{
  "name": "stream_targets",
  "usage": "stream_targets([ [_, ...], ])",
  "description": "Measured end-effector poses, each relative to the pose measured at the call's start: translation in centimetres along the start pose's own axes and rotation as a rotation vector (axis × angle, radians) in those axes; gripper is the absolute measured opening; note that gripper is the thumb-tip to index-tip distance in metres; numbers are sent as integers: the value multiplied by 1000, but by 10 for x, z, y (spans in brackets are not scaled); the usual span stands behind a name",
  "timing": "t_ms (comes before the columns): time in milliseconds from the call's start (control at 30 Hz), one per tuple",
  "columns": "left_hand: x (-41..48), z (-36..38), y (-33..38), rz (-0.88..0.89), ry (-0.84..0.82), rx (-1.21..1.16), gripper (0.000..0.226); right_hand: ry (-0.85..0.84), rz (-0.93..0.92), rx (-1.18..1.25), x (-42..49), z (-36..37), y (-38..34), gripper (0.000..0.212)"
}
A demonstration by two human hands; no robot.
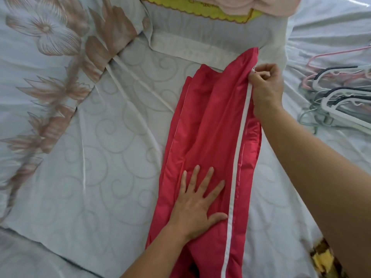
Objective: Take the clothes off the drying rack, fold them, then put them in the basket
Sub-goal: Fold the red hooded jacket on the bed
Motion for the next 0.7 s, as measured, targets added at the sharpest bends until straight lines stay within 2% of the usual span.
stream_targets([
  [67,2,-1,0,1,-6,-7,70,76,-244,-242,-2,-1,0,16],
  [100,3,0,0,1,0,-4,70,109,-297,-402,-2,-3,6,20],
  [167,3,1,0,3,11,4,70,148,-317,-735,-7,-8,23,45],
  [267,4,3,-1,5,28,2,71,29,-643,-1119,-29,-1,45,50],
  [300,4,4,-1,12,26,9,70,-26,-661,-1231,-31,1,56,55],
  [367,4,10,-4,18,21,14,70,-98,-538,-1392,-19,2,77,67],
  [467,6,24,-7,7,13,26,69,-153,-442,-1528,2,1,105,64],
  [600,11,25,-6,-36,-40,12,67,-272,-350,-1532,10,8,96,59],
  [667,9,13,-6,-27,14,-42,66,-299,-324,-1464,1,6,78,60],
  [700,5,3,-8,-25,106,-110,64,-265,-354,-1368,-10,0,70,60],
])
Point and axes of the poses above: each hand's wrist, its own x-axis towards the middle knuckle, its own z-axis out of the palm, y = z × x, the point moved 2 cm from there along x, towards the middle knuckle, and after that the axes turned 11 degrees about z, right-handed, at the moved point
